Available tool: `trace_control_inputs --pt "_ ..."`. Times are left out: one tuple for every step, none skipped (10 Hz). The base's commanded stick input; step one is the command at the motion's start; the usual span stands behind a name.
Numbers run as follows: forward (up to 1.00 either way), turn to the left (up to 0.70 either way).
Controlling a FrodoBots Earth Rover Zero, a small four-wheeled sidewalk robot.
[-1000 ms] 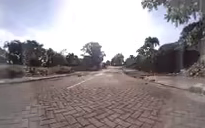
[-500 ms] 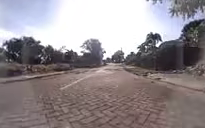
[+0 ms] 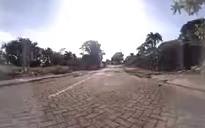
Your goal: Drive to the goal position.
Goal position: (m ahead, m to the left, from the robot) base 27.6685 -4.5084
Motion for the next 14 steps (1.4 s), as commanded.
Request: trace_control_inputs --pt "1.0 0.0" --pt "1.0 -0.08" --pt "1.0 -0.27" --pt "1.0 -0.27" --pt "1.0 -0.27" --pt "1.0 -0.27" --pt "1.0 -0.27" --pt "1.0 -0.27" --pt "1.0 -0.27" --pt "1.0 -0.06" --pt "1.0 0.0" --pt "1.0 0.0" --pt "1.0 0.0" --pt "1.0 0.0"
